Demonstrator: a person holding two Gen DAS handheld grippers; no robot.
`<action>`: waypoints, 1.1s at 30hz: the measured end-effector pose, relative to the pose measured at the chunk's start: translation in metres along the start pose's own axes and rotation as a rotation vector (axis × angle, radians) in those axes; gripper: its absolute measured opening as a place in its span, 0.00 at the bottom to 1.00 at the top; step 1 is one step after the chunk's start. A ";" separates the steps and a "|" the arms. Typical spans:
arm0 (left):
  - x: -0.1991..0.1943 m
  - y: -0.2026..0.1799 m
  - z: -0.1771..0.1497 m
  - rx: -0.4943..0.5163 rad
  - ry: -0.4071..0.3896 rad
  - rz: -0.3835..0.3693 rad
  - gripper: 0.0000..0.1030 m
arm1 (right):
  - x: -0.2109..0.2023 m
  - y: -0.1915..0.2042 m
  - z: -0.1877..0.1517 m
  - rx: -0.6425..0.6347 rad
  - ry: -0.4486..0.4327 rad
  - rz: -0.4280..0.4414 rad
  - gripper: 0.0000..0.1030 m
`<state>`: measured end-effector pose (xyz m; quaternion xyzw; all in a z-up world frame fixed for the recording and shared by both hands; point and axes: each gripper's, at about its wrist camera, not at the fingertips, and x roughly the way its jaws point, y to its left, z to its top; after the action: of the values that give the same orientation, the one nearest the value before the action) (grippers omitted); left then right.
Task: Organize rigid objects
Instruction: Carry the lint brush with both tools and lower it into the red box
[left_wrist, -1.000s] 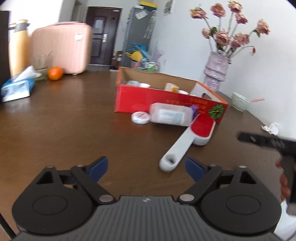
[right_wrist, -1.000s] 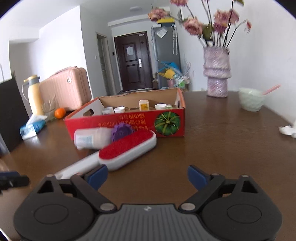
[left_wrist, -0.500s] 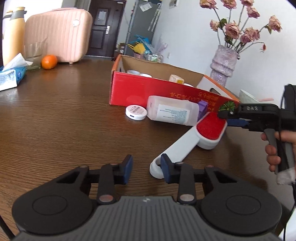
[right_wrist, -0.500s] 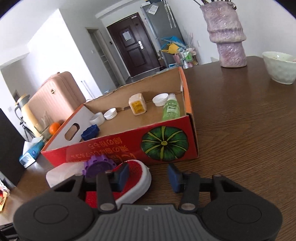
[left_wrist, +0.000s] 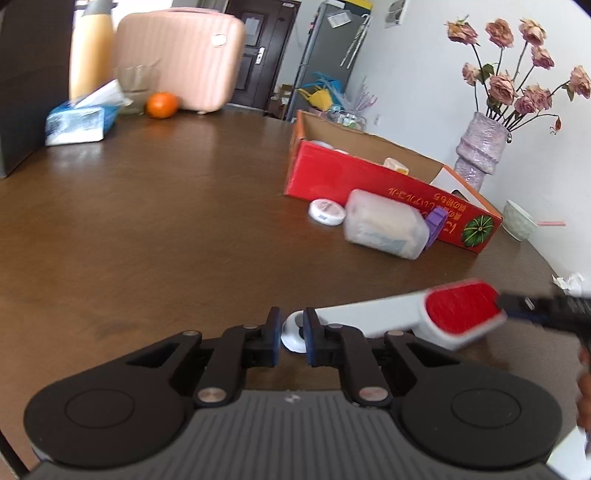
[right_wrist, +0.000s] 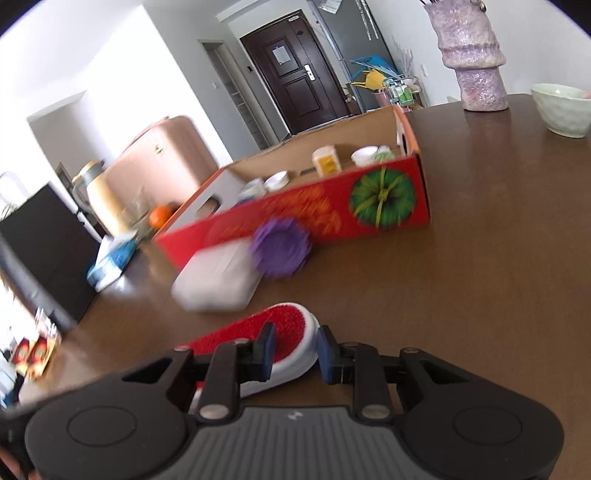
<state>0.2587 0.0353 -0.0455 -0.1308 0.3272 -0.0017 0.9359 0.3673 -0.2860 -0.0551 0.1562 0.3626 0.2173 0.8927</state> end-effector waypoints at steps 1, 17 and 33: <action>-0.007 0.004 -0.004 0.003 -0.004 0.003 0.12 | -0.011 0.007 -0.012 0.001 -0.005 -0.005 0.23; -0.031 0.020 -0.016 -0.026 0.015 -0.010 0.27 | -0.076 0.023 -0.071 0.080 -0.087 0.022 0.41; -0.030 0.021 -0.012 -0.162 0.031 -0.082 0.22 | -0.043 0.016 -0.067 0.129 -0.022 0.050 0.41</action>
<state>0.2256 0.0557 -0.0417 -0.2195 0.3348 -0.0156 0.9162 0.2870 -0.2859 -0.0698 0.2249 0.3622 0.2141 0.8789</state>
